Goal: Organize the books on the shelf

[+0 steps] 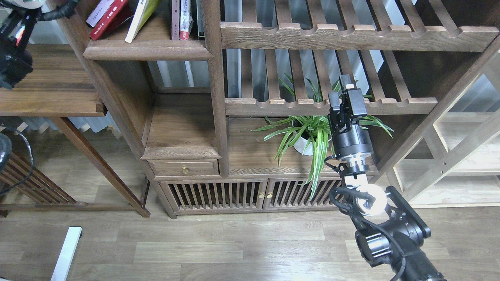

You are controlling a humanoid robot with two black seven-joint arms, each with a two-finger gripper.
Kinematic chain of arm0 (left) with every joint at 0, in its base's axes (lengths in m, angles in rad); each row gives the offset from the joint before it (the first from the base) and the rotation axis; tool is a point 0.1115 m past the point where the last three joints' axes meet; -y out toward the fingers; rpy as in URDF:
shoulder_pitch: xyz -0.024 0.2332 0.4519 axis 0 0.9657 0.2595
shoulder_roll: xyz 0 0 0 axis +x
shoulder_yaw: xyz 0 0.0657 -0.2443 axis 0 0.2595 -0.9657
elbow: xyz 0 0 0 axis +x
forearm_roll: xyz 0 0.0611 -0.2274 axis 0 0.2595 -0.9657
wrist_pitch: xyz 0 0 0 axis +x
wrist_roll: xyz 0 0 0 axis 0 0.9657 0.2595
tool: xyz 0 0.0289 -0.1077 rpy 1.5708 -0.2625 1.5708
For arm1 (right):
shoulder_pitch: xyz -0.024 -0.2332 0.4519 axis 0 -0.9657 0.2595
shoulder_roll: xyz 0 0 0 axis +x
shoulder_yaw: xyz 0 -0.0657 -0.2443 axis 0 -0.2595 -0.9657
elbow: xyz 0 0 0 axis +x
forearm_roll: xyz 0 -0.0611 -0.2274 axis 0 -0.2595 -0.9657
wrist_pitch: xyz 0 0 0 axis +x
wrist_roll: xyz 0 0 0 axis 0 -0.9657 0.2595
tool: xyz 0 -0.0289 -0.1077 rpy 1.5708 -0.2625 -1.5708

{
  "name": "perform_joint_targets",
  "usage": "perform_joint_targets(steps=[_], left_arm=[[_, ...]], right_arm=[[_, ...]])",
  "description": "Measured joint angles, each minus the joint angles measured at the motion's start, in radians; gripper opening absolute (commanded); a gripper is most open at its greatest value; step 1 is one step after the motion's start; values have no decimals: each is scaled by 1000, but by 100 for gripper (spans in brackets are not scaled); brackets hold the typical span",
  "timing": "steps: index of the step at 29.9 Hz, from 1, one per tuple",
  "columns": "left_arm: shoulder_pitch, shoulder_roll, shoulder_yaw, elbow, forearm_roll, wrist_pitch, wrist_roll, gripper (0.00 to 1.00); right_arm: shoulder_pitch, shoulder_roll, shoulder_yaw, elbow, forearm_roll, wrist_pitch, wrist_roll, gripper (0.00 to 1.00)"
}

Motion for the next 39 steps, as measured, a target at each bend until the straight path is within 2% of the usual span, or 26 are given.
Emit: perform_joint_targets(steps=[9,12,14,16,23,29,34,39], left_arm=[[94,24,-27,-54,-81,-128,-138,99],[111,19,-28,-56,-133,-225,-193,99],[134,14,-28,-56,-174,-320,-224,99],[163,8,-26,-56,-215,-374,-238,99],[283,-38,-27,-56,-380,-399,-239,99],[320,-45,-13,-84,-395,-399,-228,99],[365,-64,-1,-208,-393,-399,-219,99],[441,-73,8,-351,-390,-399,-185,99]], right_arm=[[52,0,-58,0,-2,0,0,86],[71,0,-62,0,-2,0,-3,86],[83,0,-69,0,-2,0,-4,86],[104,0,-86,0,-3,0,-5,86],[141,0,-129,16,-8,0,-8,86],[181,0,-137,40,-34,0,-9,86],[206,0,-137,67,-44,0,-9,86],[209,0,-137,98,-63,0,-9,86]])
